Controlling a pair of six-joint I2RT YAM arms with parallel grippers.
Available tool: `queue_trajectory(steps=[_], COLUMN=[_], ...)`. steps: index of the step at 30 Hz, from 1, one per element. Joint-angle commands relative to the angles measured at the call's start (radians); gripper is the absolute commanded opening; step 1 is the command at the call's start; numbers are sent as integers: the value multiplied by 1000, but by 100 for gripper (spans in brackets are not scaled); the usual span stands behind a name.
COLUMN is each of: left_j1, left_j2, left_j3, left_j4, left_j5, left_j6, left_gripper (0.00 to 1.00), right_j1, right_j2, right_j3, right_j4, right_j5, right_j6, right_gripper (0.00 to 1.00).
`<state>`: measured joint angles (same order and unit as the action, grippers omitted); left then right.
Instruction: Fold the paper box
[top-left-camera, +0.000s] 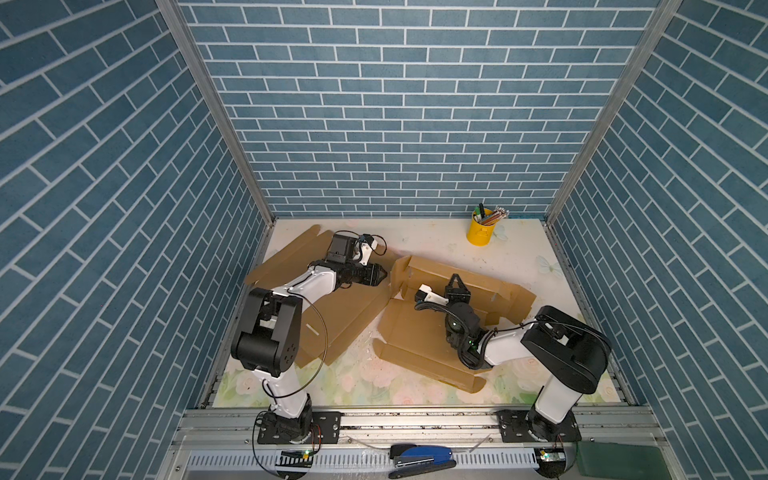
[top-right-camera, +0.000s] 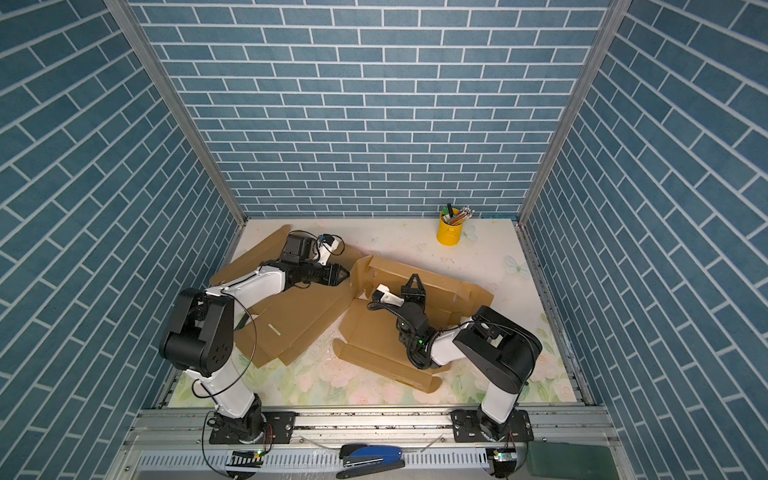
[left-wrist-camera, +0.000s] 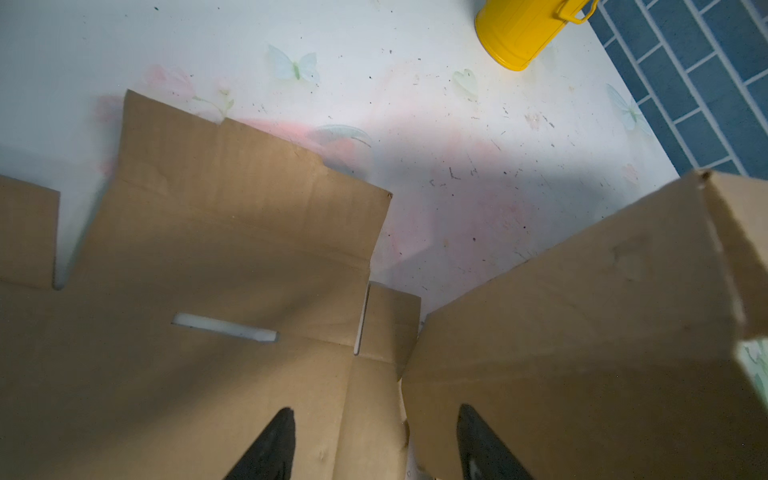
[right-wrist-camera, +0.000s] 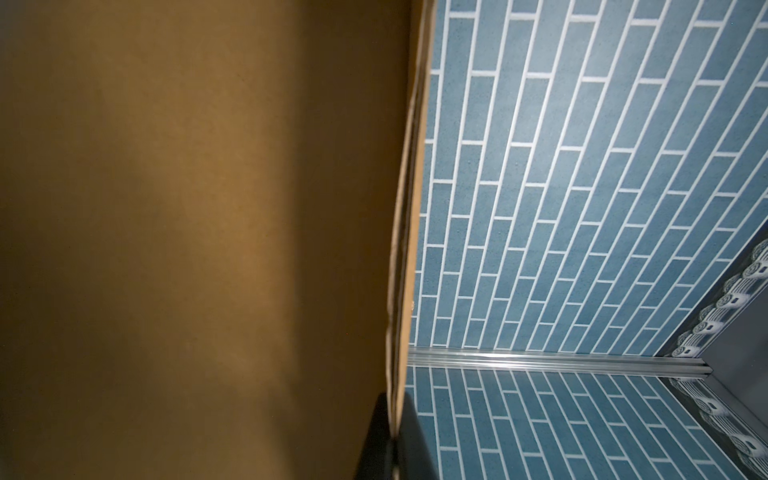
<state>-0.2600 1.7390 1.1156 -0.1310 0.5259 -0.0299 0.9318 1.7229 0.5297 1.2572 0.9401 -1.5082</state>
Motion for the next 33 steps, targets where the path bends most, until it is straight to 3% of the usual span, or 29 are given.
queue_trajectory(steps=[1,12,16,26,28,33], left_j1=[23,12,-36,-106,-98,-16], left_j2=[-44,2,20,60,54,-45], left_j3=[-27,-81,-64,5,18,-29], left_j4=[13,277,240,228,182,152], left_j5=[80,270,301,263,203,106], left_j6=[122,213,277,285,285,109], left_gripper=[65,68,67,67,67,67], right_j1=[8,6,4,-19,-27,-31], right_j2=[-12,-19,-18,-36,-48,-92], right_j3=[-30,-28,-21,-3,3,-8], right_j4=[-70,-106,-119,-194,-221,-292], right_j5=[-10,-23,-29,-59,-58,-64], right_j6=[-4,28,44,95,110,146], right_gripper=[0,0,0,0,0,0])
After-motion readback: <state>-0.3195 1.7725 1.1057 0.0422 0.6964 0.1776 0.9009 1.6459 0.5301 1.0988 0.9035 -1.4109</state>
